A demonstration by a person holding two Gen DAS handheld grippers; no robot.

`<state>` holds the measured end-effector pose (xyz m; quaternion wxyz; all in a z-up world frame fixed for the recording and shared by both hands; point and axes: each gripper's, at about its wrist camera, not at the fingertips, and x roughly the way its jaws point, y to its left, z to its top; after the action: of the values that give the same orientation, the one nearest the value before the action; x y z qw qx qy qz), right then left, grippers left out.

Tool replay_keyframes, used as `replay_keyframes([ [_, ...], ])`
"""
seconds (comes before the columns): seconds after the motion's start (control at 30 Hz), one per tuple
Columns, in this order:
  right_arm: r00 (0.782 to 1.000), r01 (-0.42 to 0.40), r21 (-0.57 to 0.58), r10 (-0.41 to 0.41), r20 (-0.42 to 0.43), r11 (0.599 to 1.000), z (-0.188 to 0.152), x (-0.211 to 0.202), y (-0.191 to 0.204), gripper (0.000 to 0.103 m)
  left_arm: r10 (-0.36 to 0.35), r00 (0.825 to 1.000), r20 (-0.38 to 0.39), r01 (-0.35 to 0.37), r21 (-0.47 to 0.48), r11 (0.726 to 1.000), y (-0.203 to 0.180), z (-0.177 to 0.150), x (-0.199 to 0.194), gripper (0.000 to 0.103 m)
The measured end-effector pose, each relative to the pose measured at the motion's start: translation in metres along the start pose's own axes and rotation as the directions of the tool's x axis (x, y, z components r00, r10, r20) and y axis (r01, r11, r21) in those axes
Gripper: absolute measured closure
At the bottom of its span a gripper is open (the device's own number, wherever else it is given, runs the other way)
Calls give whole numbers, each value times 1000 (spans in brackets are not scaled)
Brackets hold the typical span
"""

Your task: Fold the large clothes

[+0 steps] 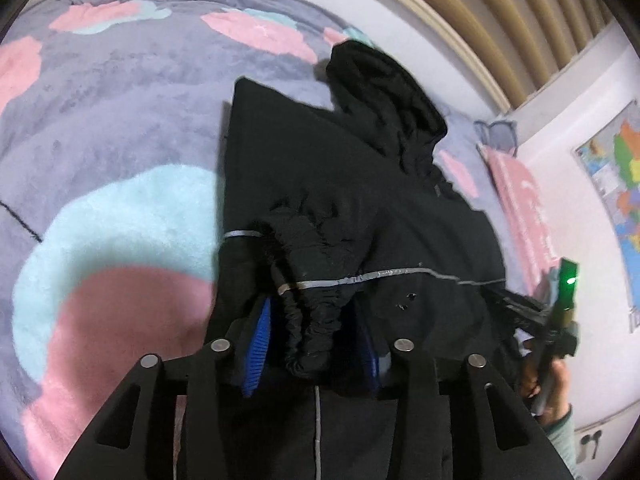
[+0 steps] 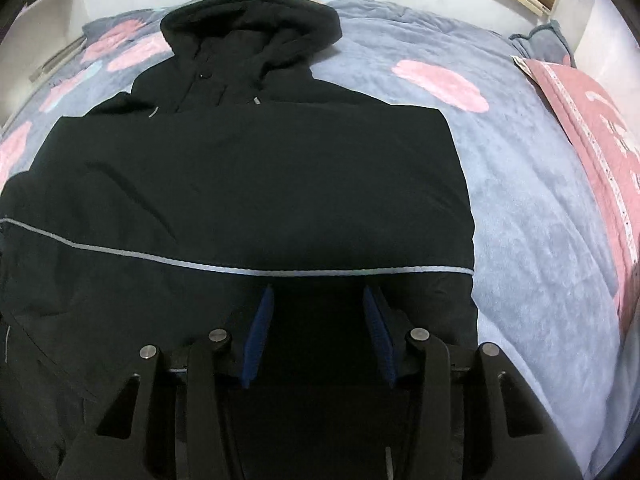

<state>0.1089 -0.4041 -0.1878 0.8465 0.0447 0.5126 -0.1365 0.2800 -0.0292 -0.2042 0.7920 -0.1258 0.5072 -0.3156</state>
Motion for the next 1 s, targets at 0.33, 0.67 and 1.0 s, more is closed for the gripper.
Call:
replay_keyframes([
  [0.33,972,-175,25,169,160,984,10,-59,5,52,-29,980,198,-1,153,988,-69,11,-62,36],
  [0.67,997,-47,10,46,62,999,13,-3,27,53,187,982,18,-188,135,973,-65,0,47,37],
  [1.0,972,-92,-18,94,217,996,-18,15,17,51,217,975,43,-221,164,961,-57,-12,68,38],
])
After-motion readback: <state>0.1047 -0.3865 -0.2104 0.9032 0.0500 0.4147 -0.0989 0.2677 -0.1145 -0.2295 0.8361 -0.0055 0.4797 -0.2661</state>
